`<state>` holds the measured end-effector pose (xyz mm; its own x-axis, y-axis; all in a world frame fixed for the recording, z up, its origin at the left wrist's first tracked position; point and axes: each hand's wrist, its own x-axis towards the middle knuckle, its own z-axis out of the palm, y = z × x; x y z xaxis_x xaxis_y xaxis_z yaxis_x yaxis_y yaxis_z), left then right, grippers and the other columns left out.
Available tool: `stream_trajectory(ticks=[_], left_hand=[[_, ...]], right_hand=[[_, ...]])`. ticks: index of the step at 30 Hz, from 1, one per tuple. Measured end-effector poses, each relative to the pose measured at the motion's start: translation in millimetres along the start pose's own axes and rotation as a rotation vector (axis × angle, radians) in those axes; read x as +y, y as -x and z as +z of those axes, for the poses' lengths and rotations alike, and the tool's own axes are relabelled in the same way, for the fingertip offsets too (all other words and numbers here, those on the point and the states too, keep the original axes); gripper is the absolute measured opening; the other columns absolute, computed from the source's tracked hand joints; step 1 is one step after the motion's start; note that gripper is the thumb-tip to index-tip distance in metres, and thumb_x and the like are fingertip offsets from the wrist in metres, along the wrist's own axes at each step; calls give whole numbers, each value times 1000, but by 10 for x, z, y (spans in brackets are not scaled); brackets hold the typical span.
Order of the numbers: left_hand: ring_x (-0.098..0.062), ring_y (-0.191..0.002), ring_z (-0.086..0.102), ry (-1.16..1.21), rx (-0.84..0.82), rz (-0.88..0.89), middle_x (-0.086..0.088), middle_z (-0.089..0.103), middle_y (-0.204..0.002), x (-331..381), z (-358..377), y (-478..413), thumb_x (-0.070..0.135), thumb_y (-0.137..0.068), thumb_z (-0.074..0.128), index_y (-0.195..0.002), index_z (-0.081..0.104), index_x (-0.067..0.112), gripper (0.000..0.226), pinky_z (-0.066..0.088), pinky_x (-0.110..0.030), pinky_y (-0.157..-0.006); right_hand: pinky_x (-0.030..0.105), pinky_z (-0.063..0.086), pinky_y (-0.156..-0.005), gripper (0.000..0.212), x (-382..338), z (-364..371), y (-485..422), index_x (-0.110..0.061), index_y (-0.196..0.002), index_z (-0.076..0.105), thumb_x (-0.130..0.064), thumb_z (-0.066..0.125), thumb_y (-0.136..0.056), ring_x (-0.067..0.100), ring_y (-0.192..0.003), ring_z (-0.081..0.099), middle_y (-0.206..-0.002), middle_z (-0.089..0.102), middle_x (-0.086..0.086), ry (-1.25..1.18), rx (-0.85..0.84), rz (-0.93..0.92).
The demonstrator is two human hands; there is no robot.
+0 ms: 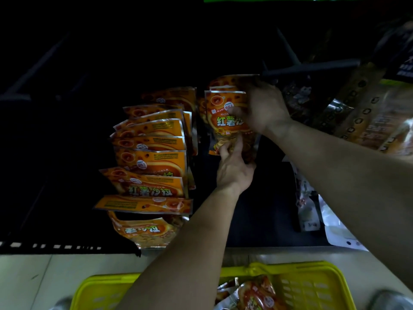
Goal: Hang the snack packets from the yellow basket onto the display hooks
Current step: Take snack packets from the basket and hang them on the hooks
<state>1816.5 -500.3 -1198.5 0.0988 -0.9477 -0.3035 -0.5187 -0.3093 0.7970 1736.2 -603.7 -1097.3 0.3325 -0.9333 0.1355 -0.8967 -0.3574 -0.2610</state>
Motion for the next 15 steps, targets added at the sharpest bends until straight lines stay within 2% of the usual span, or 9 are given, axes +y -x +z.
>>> stream_trajectory(ticks=[5,8,11,15], left_hand=[[-31,-127,50,16,-20,-27,13,6,-155,61,11,-74,23,-95,61,-152,7,54,84,49,-40,-103],[-31,-135,43,22,-32,-35,14,3,-159,118,-10,12,26,-95,61,-154,6,51,84,46,-41,-107],[-29,-141,36,16,-26,-15,15,2,-162,147,-77,174,30,-95,59,-154,5,51,83,44,-40,-108],[-26,-145,32,30,-1,13,17,4,-163,203,-208,474,33,-95,58,-153,2,53,82,38,-38,-109]], right_hand=[[44,37,-109,70,13,12,-62,-23,-145,44,-60,60,-88,31,-133,46,-145,51,8,31,-32,9],[41,34,-108,70,-36,-47,-11,-19,-145,44,-61,56,-90,33,-129,50,-139,56,12,33,-34,19],[40,36,-100,64,-101,-135,103,-15,-138,50,-61,52,-93,36,-120,54,-128,62,17,67,-17,24],[40,37,-99,59,-215,-338,335,-12,-135,54,-51,61,-91,38,-121,52,-131,58,19,3,73,19]])
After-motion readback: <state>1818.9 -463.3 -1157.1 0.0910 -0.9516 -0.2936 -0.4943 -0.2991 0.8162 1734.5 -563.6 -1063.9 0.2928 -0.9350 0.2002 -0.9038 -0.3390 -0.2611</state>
